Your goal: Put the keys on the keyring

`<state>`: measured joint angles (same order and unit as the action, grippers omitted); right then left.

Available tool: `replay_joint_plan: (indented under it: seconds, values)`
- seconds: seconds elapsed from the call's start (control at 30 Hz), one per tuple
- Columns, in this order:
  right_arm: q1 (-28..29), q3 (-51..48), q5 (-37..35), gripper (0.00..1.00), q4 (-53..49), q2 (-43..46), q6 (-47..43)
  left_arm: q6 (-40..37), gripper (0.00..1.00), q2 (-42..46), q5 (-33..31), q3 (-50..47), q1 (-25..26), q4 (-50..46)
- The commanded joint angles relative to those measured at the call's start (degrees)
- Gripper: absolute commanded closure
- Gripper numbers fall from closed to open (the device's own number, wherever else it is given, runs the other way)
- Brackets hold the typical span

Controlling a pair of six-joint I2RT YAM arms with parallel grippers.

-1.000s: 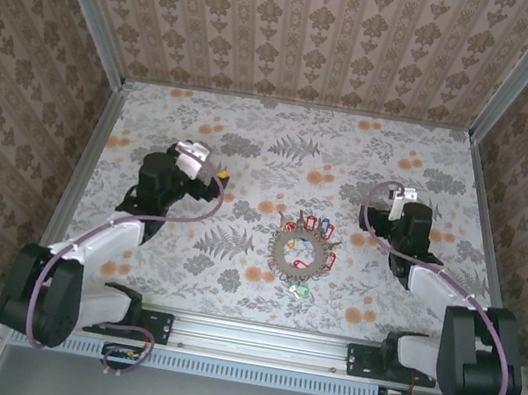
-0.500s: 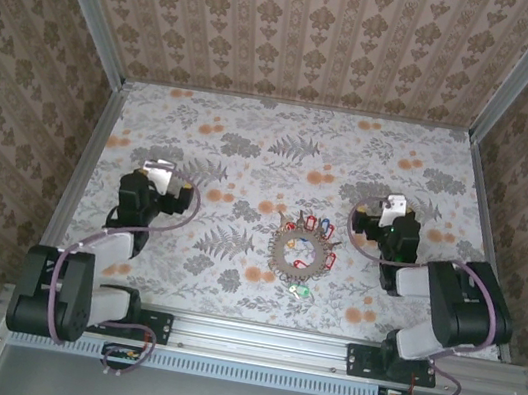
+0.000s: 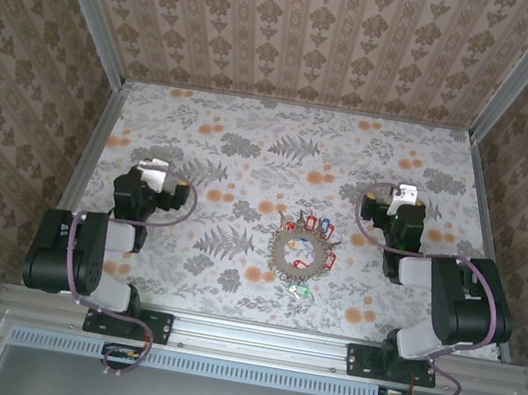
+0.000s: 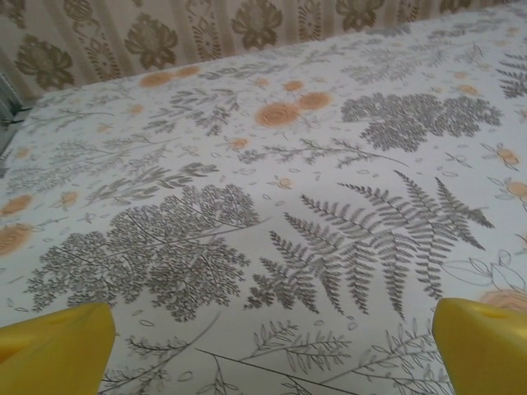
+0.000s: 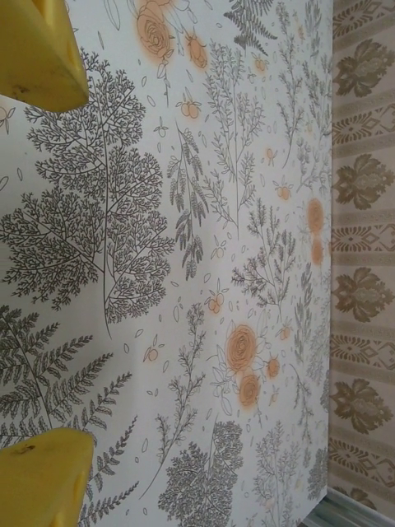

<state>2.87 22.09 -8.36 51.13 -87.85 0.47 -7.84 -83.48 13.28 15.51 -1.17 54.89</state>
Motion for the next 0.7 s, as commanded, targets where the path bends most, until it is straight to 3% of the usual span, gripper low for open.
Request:
replay_joint_plan:
  seconds: [0.0, 0.07, 0.17, 0.2, 0.23, 0.67]
  values:
    - [-0.15, 0.47, -1.13, 0.0, -0.42, 0.23, 1.29, 2.0, 0.0, -5.98, 1.9, 0.4, -0.25, 10.43]
    - [-0.15, 0.41, -1.09, 0.01, -0.51, 0.23, 1.29, 2.93, 0.0, -3.32, 0.6, 3.37, -0.75, -0.1]
    - [-0.13, 0.46, -1.08, 0.0, -0.49, 0.23, 1.28, 4.71, 0.0, -4.03, -6.26, 7.81, -0.1, -7.18]
    - [-0.15, 0.43, -1.06, 0.01, -0.5, 0.23, 1.29, 5.12, 0.0, -4.98, -11.1, 7.75, 0.82, -5.34]
    - [-0.15, 0.42, -1.04, 0.0, -0.52, 0.23, 1.29, 5.01, 0.0, -4.62, -11.91, 7.92, 1.29, -6.39]
    - [-0.16, 0.44, -0.94, 0.0, -0.6, 0.23, 1.29, 4.31, 0.0, -4.51, -13.76, 7.78, 2.49, -6.11]
